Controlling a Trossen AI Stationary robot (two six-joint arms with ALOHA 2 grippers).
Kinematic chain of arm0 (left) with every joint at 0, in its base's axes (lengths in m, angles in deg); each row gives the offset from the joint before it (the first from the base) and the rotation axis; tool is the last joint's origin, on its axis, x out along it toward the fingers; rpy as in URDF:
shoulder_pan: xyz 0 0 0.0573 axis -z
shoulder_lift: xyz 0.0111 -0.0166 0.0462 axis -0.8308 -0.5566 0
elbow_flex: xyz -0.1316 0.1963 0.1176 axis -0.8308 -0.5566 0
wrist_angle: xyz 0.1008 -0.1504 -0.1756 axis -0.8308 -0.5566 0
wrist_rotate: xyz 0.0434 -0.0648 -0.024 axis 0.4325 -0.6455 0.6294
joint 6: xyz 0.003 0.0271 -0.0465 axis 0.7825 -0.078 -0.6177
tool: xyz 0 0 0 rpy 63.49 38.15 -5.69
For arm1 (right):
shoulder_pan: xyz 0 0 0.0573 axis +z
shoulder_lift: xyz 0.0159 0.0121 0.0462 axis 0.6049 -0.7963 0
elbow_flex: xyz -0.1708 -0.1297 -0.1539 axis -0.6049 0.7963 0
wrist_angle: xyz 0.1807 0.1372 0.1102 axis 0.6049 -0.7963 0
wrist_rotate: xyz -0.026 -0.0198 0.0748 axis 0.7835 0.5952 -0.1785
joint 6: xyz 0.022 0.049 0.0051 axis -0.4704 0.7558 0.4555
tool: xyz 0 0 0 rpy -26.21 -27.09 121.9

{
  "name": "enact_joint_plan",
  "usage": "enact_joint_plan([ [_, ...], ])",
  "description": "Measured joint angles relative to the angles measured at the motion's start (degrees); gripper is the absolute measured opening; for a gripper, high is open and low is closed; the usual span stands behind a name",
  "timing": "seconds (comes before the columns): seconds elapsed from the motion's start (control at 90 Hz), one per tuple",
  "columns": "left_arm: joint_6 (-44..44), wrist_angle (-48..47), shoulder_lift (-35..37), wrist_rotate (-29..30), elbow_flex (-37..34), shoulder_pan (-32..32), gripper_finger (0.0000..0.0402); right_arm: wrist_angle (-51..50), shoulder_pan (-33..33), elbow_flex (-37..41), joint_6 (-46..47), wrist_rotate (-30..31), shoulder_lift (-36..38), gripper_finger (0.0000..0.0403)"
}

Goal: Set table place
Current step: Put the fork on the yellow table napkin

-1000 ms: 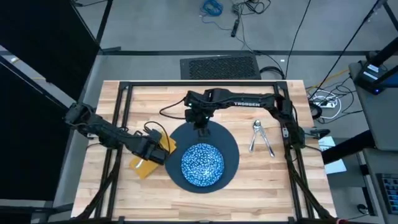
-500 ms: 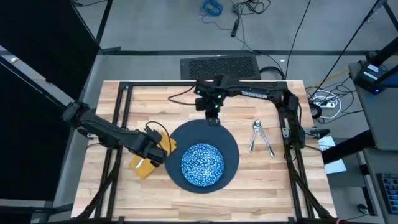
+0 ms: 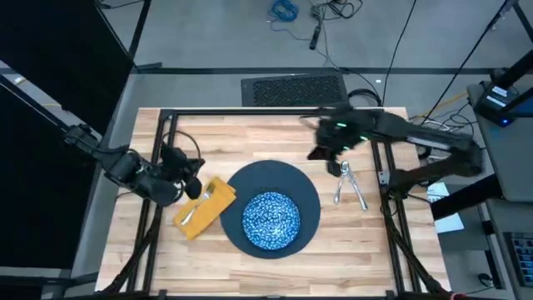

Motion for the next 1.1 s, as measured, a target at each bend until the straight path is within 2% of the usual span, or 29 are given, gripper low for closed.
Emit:
enact_joint_plan([
  [0.067, 8.64, 2.9, -0.91, 0.39, 0.0, -1.5, 0.0013, 12.79, 0.42, 9.08, 3.22, 3.29, 7.92, 0.0],
  [0.133, 13.7, 3.58, -2.62, 2.13, 0.0, -3.61, 0.0013, 24.07, 0.53, 17.07, 6.66, 5.79, 13.83, 0.0],
  [0.3, 8.94, 5.68, -7.24, 7.81, -0.02, -7.11, 0.0013, 39.32, 1.15, 31.31, 16.15, 3.85, 20.65, 0.0],
  [0.389, 11.01, 8.91, -10.32, 7.0, 0.0, -8.43, 0.0013, 43.49, 2.12, 35.75, 21.84, 3.81, 21.15, 0.0],
  [0.556, 13.01, 9.13, -15.57, -2.25, -0.02, -11.0, 0.0013, 44.12, 4.55, 39.57, 21.71, 3.8, 20.76, 0.0],
  [0.633, 12.95, 8.7, -16.64, -4.73, -0.02, -11.1, 0.0013, 44.53, 5.21, 39.64, 20.74, 3.82, 20.62, 0.0],
  [0.822, 4.56, 5.35, -16.02, -4.95, -0.02, -10.91, 0.0024, 44.73, 5.52, 39.35, 21.26, 4.98, 20.84, 0.0],
  [0.989, 4.3, 6.88, -15.67, -3.6, -0.02, -11.42, 0.0026, 44.53, 4.51, 39.35, 19.02, 7.21, 20.72, 0.0],
  [1.1, 0.84, 6.44, -15.67, -2.64, -0.02, -11.38, 0.0027, 44.35, 4.6, 39.33, 18.94, 7.23, 20.18, 0.0],
])
